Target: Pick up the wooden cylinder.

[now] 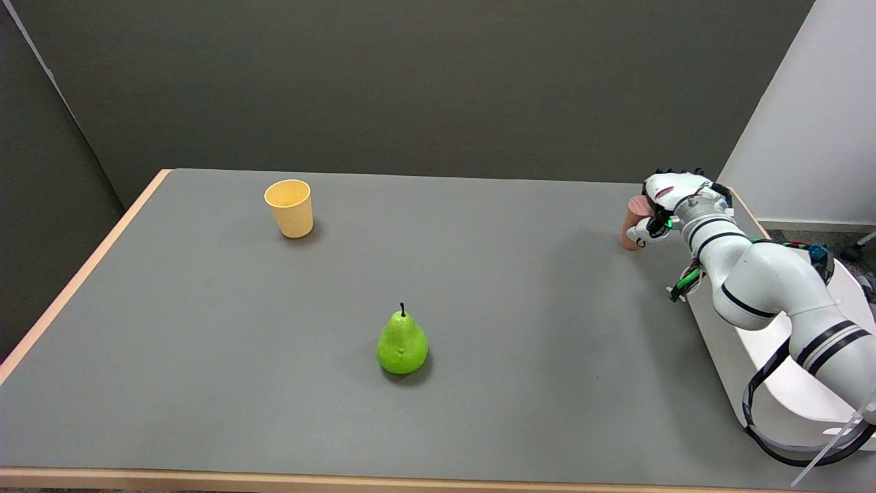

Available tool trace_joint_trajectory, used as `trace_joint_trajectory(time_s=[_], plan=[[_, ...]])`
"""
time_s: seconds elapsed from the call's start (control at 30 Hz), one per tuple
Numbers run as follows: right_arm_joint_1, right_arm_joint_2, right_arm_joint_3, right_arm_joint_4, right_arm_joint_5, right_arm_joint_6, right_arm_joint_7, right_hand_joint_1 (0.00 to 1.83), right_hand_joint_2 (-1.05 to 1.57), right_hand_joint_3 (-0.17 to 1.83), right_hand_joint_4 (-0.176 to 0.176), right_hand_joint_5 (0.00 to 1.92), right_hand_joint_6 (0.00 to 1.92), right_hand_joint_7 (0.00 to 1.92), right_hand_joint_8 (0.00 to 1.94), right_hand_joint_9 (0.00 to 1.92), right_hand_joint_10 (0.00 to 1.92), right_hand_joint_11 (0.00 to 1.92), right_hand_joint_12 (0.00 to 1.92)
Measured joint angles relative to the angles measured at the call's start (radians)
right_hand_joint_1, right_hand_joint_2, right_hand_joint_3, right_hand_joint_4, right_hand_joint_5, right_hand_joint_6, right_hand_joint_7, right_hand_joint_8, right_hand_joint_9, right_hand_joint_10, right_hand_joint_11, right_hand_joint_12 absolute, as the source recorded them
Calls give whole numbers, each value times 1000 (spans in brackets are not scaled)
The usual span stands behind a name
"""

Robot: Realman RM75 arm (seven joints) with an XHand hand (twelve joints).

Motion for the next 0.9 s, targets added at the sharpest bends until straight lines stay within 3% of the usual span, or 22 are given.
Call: trace_joint_trajectory(time_s=[0.43,0.67,0.7,0.73,0.9], plan=[[6,-5,-1,-17,-1,-37,0,1190,1032,464,-138,627,1455,871,1478,892,1784,381,1921],[-4,-6,49,15,-10,-56,-2,907,1045,523,89,677,1565,939,1702,931,1920,436,1921],[-8,-7,60,23,-13,-58,-2,908,1046,514,91,684,1555,942,1621,923,1873,396,1921],[-11,-7,70,31,-16,-60,-3,900,1055,503,98,675,1562,932,1758,957,1920,434,1921],[-44,-8,168,114,-46,-76,-3,898,1055,503,103,676,1560,927,1808,953,1921,424,1921]])
